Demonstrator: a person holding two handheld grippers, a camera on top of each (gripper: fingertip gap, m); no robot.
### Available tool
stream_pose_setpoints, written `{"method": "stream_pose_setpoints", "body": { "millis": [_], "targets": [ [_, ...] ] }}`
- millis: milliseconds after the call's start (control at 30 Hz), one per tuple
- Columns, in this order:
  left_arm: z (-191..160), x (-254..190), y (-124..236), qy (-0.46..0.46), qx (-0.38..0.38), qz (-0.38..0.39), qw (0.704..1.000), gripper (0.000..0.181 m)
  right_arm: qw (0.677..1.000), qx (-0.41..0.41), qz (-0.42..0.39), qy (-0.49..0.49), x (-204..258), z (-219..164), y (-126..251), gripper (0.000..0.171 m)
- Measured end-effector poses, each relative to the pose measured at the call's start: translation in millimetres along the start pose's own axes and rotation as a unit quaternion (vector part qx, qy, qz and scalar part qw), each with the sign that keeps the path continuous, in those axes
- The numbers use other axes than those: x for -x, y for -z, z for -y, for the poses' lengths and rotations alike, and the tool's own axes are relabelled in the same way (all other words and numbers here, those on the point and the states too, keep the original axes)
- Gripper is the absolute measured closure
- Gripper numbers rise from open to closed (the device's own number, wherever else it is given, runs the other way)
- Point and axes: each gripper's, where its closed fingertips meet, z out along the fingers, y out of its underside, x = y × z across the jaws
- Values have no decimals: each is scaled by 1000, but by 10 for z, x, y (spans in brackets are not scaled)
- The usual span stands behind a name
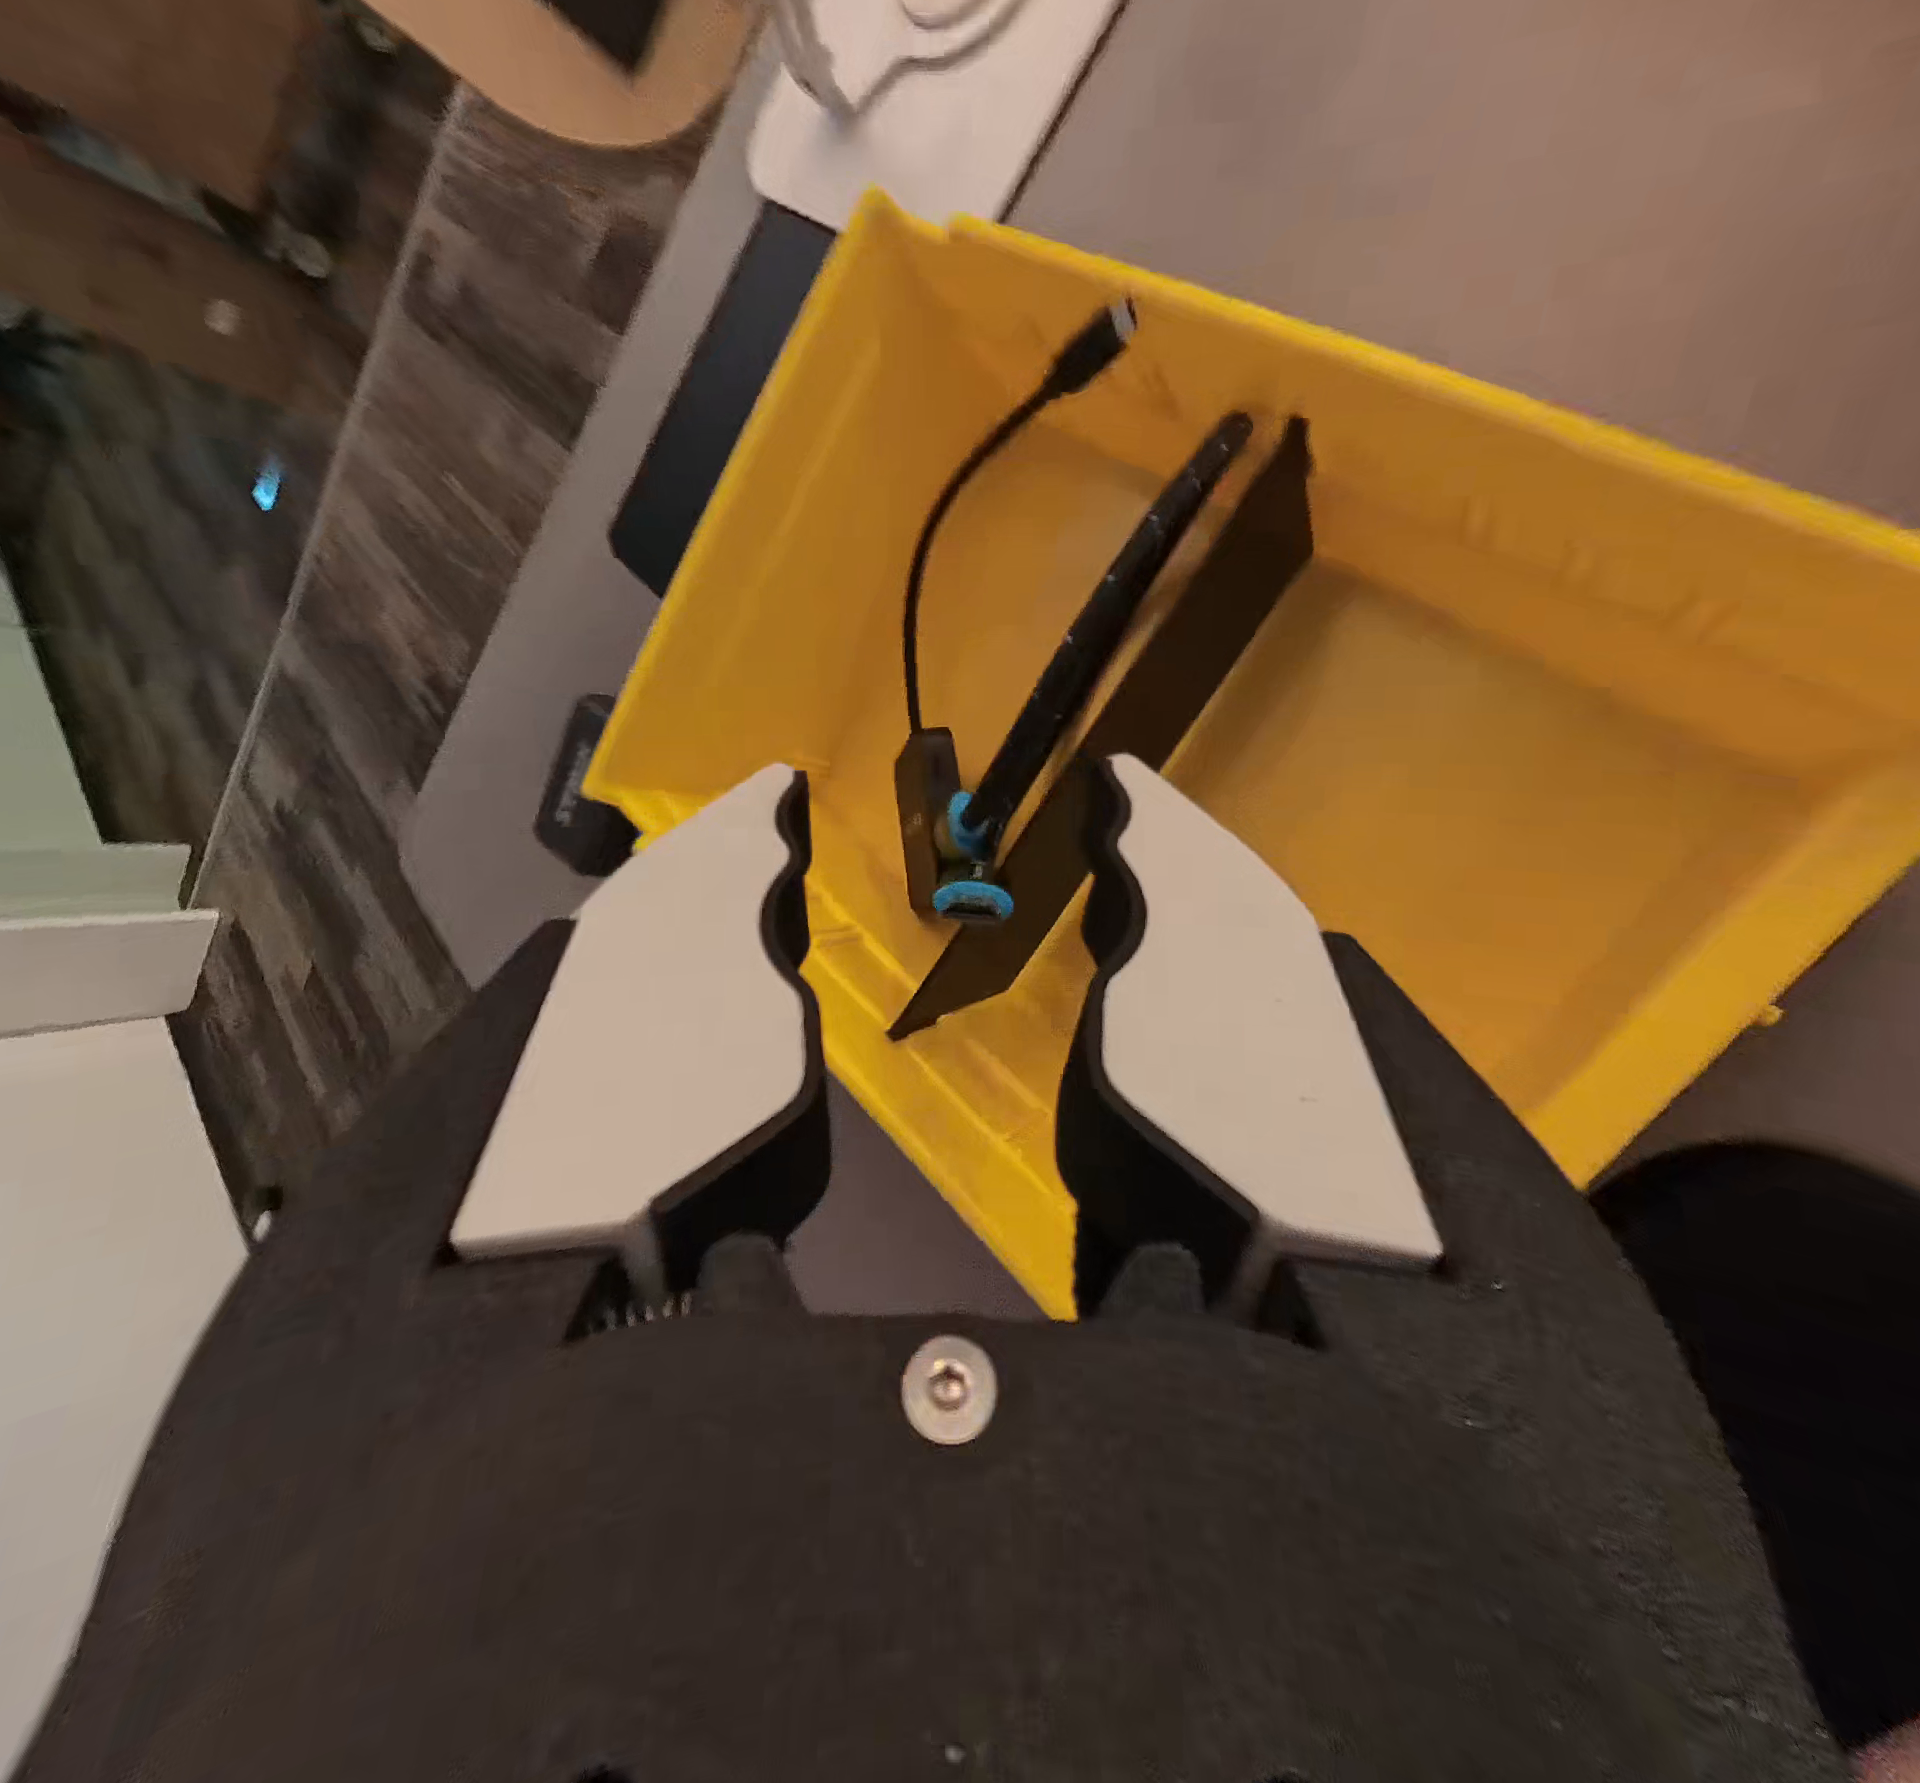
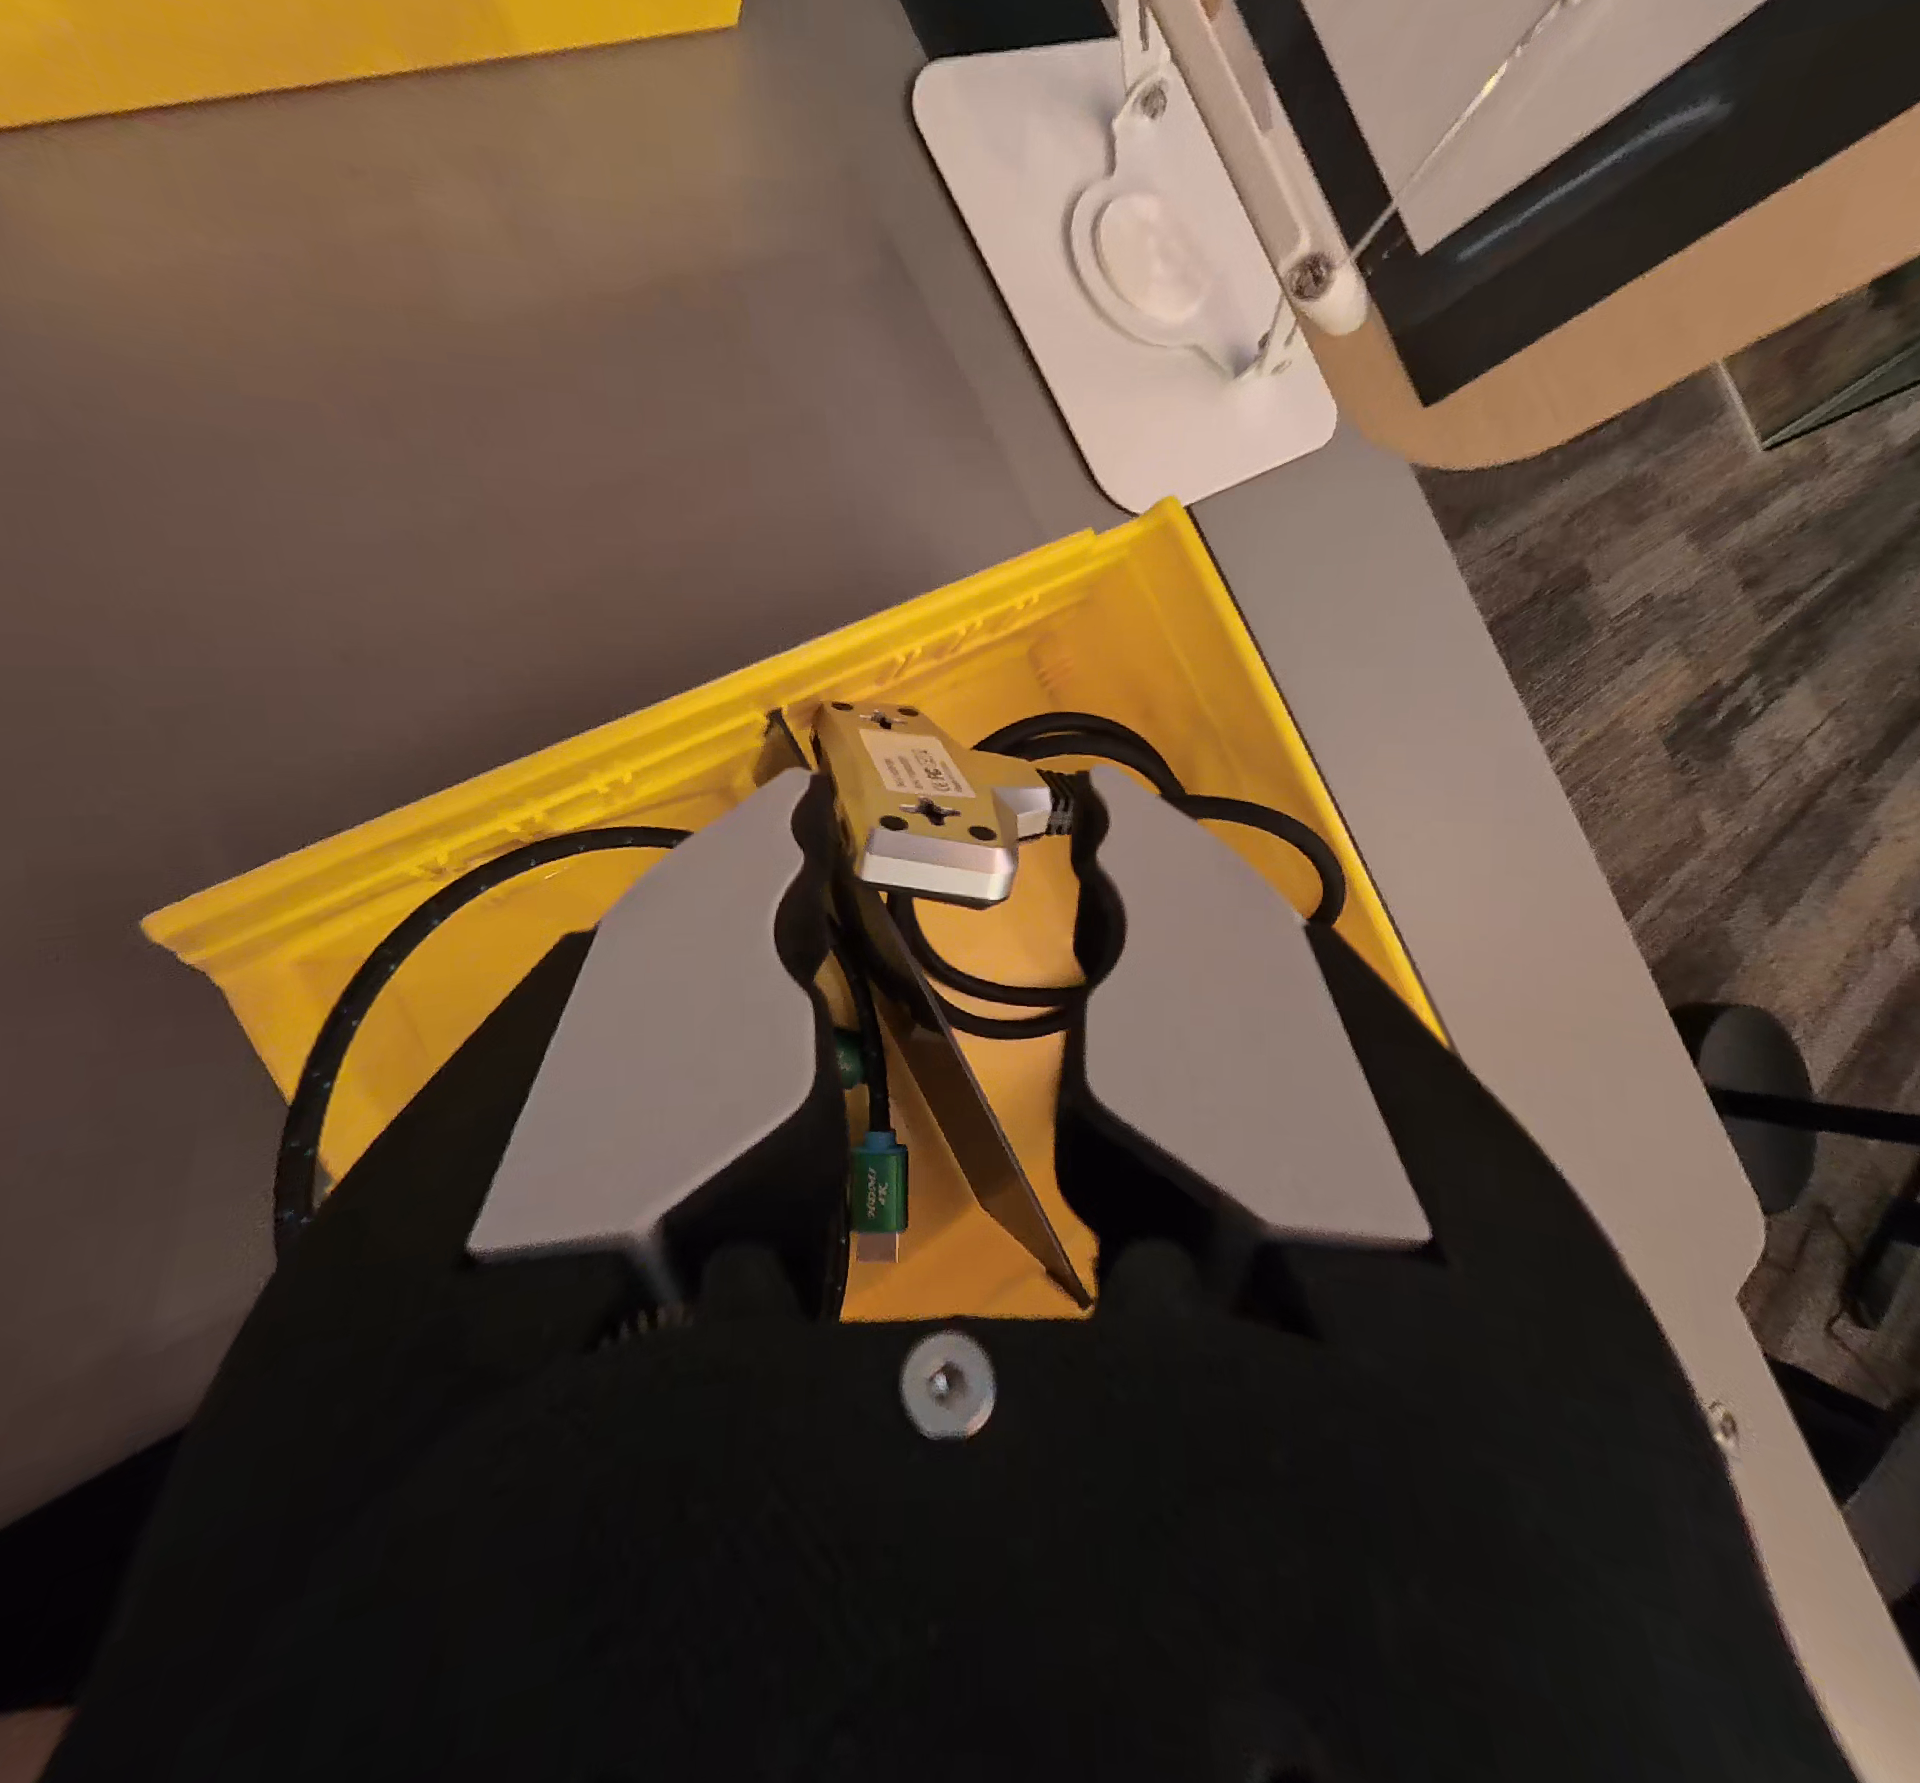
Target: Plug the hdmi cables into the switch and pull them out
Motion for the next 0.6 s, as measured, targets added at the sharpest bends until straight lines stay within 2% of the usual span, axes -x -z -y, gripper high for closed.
{"method": "stream_pose_setpoints", "body": {
  "millis": [67, 167, 300, 400, 600],
  "targets": [
    [42, -105, -160, -19, -1, -29, 999, 128, 1000, -2, -1, 11, 37, 35, 15, 126],
    [97, -176, -427, -49, 21, -35, 998, 134, 1000, 6, -4, 23, 64, 43, -4, 126],
    [49, -137, -613, -41, 42, -38, 998, 159, 999, 14, -6, 31, 69, 31, -24, 127],
    [81, 76, -528, -18, 16, 5, 1000, 174, 999, 10, -13, 33, 52, 57, -20, 127],
    [282, 337, -77, 15, -65, 67, 995, 175, 996, -64, -45, 51, 79, 437, 44, 133]
  ]
}}
